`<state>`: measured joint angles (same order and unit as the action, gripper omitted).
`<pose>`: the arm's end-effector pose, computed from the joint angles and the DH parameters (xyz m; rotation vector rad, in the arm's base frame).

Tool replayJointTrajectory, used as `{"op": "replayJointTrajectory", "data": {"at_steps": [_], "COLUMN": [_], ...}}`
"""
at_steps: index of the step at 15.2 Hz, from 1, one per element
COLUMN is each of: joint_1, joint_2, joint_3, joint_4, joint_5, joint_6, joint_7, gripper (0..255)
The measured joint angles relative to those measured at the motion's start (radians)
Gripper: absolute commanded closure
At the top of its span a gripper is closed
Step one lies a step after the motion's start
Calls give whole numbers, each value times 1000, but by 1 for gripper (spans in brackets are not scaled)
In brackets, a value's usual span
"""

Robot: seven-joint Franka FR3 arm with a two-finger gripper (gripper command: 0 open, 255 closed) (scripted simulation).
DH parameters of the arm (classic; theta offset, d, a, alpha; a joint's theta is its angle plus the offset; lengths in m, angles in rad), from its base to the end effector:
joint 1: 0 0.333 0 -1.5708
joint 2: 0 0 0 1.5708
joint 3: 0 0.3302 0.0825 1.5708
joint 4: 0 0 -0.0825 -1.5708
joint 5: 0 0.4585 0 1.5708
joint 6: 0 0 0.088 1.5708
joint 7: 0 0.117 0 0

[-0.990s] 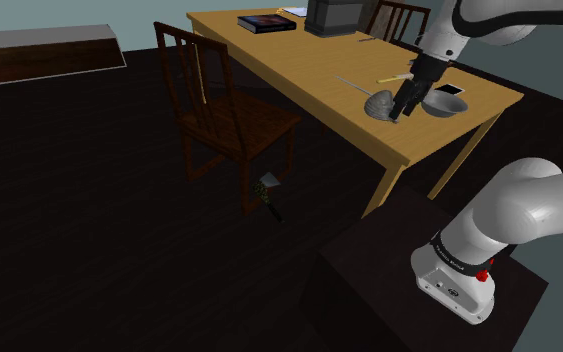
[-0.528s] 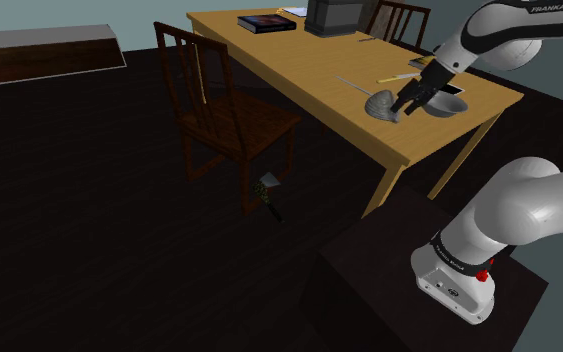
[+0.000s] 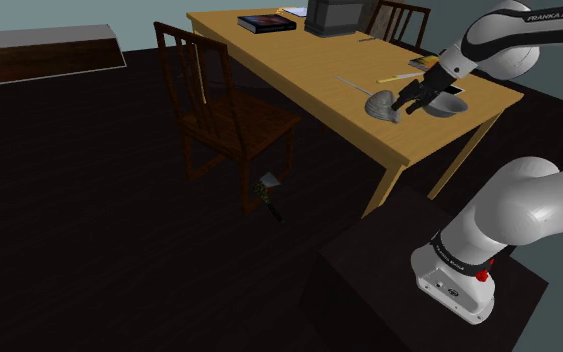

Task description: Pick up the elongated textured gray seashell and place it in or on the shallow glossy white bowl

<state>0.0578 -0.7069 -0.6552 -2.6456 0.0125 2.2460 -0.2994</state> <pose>0.3746 -0.2275 0.4100 -2.7728 0.3048 -0.4741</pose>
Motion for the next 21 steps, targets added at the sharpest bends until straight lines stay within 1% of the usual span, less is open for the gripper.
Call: {"op": "replayJointTrajectory", "data": {"at_steps": [7,8,16,19,21], "joint_1": [0,0,0,0,1], "joint_2": [0,1,-5,0,-1], "joint_3": [-4,-5,17,4,9], "joint_4": [-18,-16,-17,-15,-11], "joint_5": [-3,-3,-6,-2,-2], "joint_6": [13,12,0,-1,-16], "joint_7": [3,3,23,11,17], "gripper": [0,255,255,255,255]}}
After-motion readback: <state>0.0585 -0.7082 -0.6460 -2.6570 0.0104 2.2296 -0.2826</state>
